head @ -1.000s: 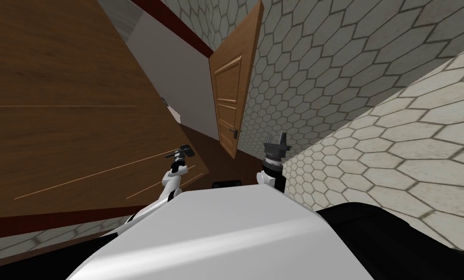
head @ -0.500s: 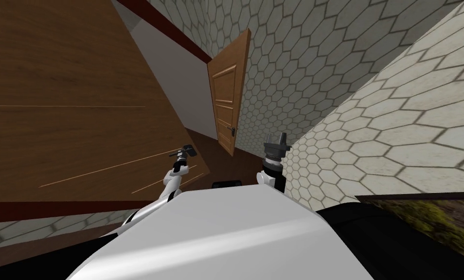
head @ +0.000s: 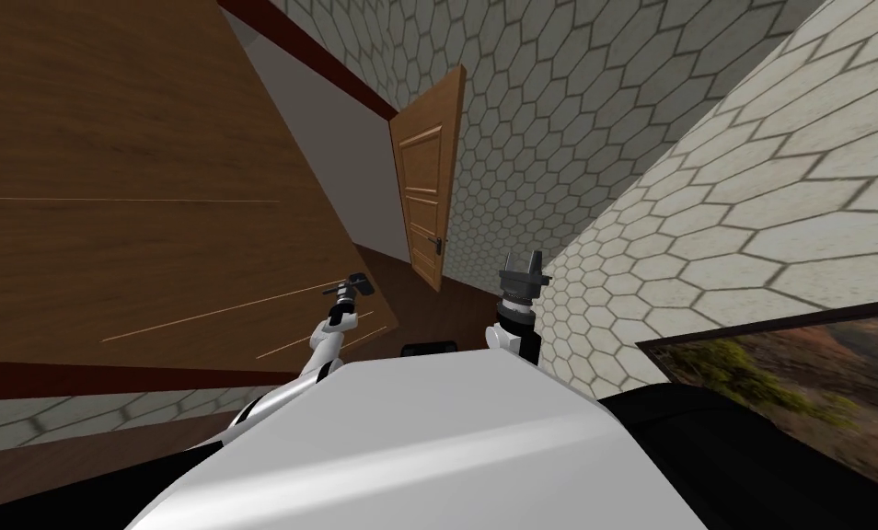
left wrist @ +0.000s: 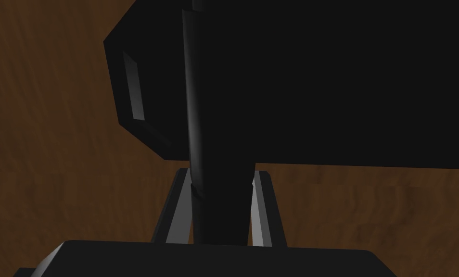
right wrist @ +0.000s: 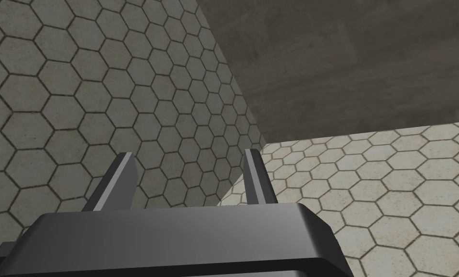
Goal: Pull the door open
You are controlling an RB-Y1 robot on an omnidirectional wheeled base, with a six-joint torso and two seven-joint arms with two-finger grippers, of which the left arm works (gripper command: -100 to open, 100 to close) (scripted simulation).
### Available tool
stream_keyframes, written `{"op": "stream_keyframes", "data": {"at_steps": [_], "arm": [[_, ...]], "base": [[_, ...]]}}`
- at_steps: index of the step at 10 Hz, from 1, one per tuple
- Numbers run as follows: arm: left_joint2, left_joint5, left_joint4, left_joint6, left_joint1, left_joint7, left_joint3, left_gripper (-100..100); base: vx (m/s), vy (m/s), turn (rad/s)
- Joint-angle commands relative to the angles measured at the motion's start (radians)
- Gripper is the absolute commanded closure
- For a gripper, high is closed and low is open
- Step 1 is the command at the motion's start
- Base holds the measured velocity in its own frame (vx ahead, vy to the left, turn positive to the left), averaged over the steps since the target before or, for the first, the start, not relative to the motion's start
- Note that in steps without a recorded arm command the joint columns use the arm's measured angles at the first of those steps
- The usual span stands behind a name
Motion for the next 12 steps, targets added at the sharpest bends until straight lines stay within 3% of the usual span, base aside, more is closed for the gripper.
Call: {"op": "stream_keyframes", "data": {"at_steps": [1,8,12], "arm": [[0.004,-0.001,0.003,-0.004,0.000,0.010,-0.013,100],[0.033,-0.008,0.010,-0.023,0.005,0.066,-0.091,100],[0.041,-0.012,0.017,-0.028,0.005,0.085,-0.118,100]], "base": [[-0.196,0.030,-0.090],[-0.207,0.034,-0.105],[-0.149,0.030,-0.065]]}}
